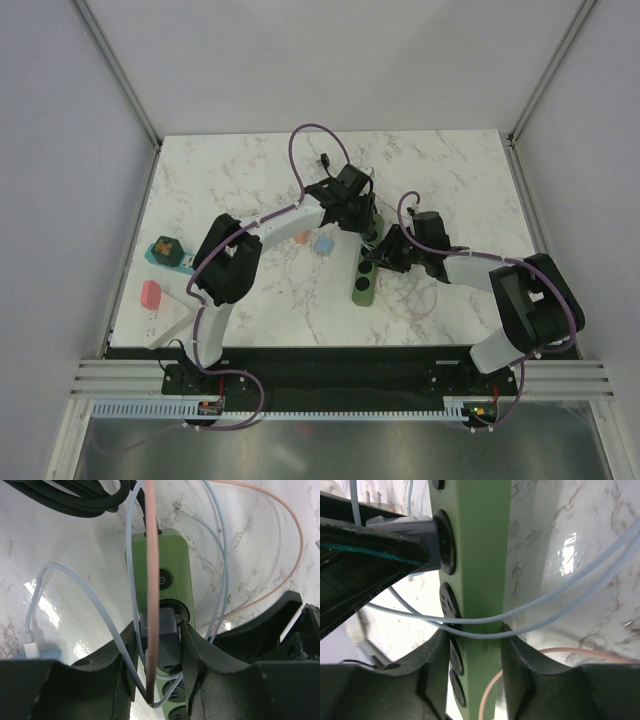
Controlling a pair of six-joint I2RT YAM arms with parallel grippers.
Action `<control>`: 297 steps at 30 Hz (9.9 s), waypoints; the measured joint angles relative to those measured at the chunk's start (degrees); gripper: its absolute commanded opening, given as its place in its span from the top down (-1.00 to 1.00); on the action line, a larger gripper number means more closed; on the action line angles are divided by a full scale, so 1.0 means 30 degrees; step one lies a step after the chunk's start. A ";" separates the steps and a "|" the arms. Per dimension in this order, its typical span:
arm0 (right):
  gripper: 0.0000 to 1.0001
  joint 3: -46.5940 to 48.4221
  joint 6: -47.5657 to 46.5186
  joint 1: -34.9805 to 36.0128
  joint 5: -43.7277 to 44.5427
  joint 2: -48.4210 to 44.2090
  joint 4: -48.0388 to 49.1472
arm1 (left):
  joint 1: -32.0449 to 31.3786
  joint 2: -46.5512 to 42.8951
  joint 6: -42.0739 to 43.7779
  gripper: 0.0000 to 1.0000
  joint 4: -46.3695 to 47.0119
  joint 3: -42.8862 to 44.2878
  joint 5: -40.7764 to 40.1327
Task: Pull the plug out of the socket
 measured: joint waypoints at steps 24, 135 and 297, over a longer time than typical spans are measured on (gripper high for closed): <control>1.00 -0.0954 0.2885 0.0568 -0.0408 0.0794 0.2259 | 0.1093 -0.2754 -0.1501 0.95 0.8189 -0.7249 0.0976; -0.94 0.1734 -0.5763 -0.5493 0.3264 -0.3045 -0.9537 | 0.9041 0.1880 -0.1967 -1.00 -0.0685 0.4044 0.1355; -0.85 3.1627 -0.6936 1.5344 1.5081 1.8578 -0.9508 | 2.1318 -1.2393 -0.5187 0.95 0.0510 -1.7172 0.2208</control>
